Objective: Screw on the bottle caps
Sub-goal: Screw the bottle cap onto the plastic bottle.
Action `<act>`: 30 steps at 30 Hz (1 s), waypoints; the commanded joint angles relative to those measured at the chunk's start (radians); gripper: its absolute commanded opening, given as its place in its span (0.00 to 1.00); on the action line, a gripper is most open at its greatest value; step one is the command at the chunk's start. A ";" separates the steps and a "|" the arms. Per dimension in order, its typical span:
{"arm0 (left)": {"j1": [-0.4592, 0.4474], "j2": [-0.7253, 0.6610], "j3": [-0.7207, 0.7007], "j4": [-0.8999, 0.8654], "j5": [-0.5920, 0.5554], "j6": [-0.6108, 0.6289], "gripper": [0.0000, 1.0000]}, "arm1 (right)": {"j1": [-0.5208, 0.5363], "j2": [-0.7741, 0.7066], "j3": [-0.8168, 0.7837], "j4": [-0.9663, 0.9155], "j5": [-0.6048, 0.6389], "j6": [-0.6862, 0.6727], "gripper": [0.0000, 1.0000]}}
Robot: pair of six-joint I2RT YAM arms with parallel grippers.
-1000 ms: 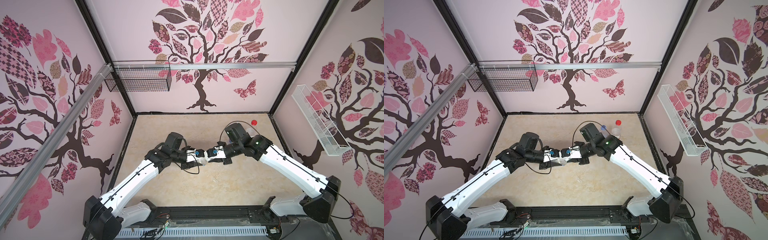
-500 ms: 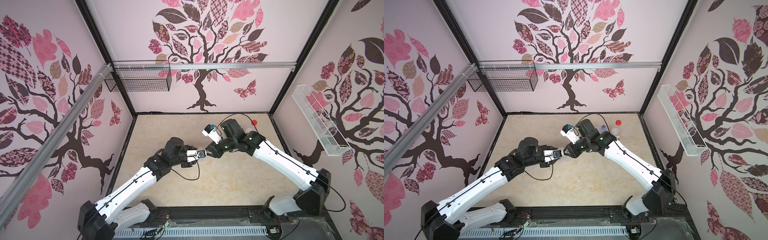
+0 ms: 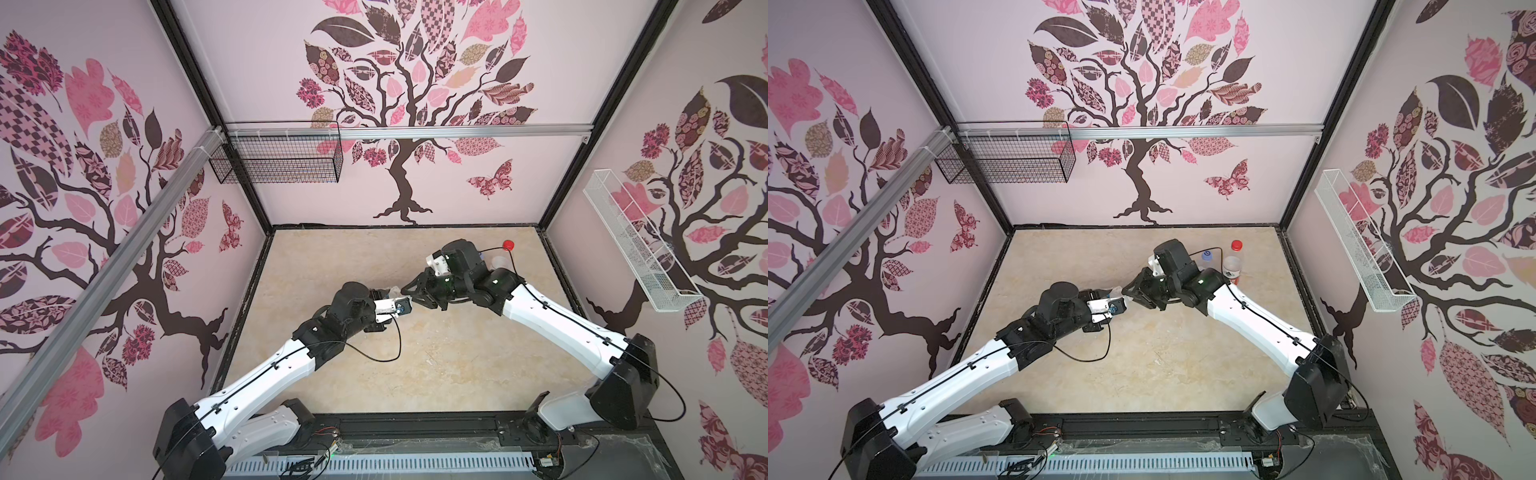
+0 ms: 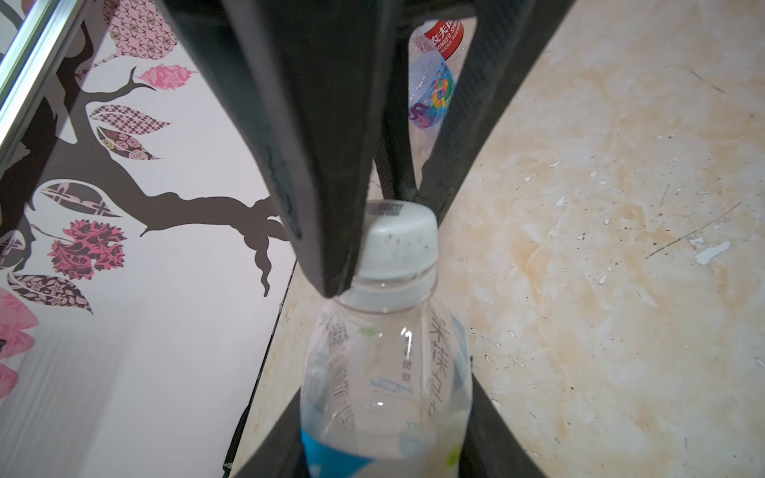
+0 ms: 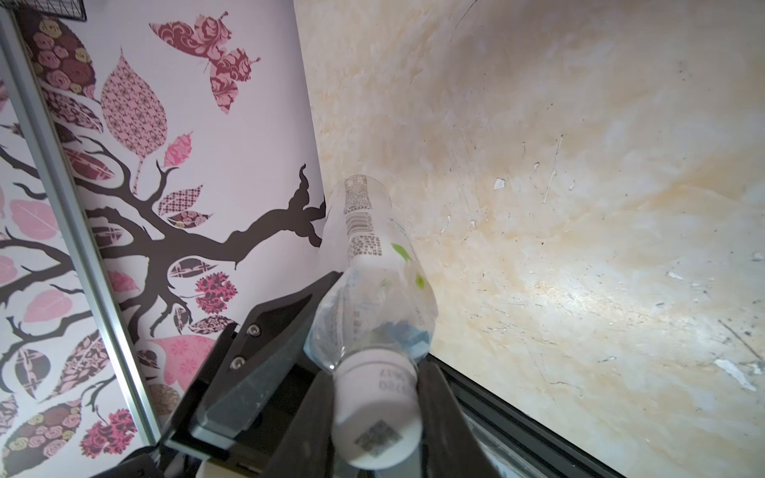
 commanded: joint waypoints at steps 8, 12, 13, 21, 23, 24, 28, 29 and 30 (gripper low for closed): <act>0.109 0.017 0.102 -0.254 0.386 0.022 0.31 | -0.052 -0.182 0.022 -0.039 -0.047 -1.063 0.50; 0.111 0.055 0.148 -0.342 0.460 0.050 0.32 | -0.051 -0.223 -0.047 -0.182 -0.134 -1.622 0.57; 0.111 0.069 0.163 -0.359 0.473 0.050 0.32 | -0.050 -0.226 -0.059 -0.204 -0.140 -1.730 0.59; 0.111 0.106 0.216 -0.392 0.573 0.057 0.32 | -0.014 -0.178 -0.014 -0.252 -0.137 -2.191 0.62; 0.111 0.111 0.218 -0.392 0.591 0.053 0.32 | 0.005 -0.163 -0.007 -0.264 -0.132 -2.269 0.61; 0.111 0.111 0.217 -0.389 0.598 0.050 0.32 | 0.011 -0.159 -0.008 -0.264 -0.131 -2.289 0.61; 0.111 0.108 0.216 -0.376 0.611 0.042 0.32 | 0.018 -0.156 -0.030 -0.225 -0.133 -2.321 0.55; 0.111 0.108 0.217 -0.375 0.612 0.042 0.32 | 0.019 -0.154 -0.033 -0.216 -0.130 -2.323 0.54; 0.111 0.109 0.216 -0.374 0.613 0.041 0.32 | 0.020 -0.153 -0.034 -0.213 -0.128 -2.324 0.51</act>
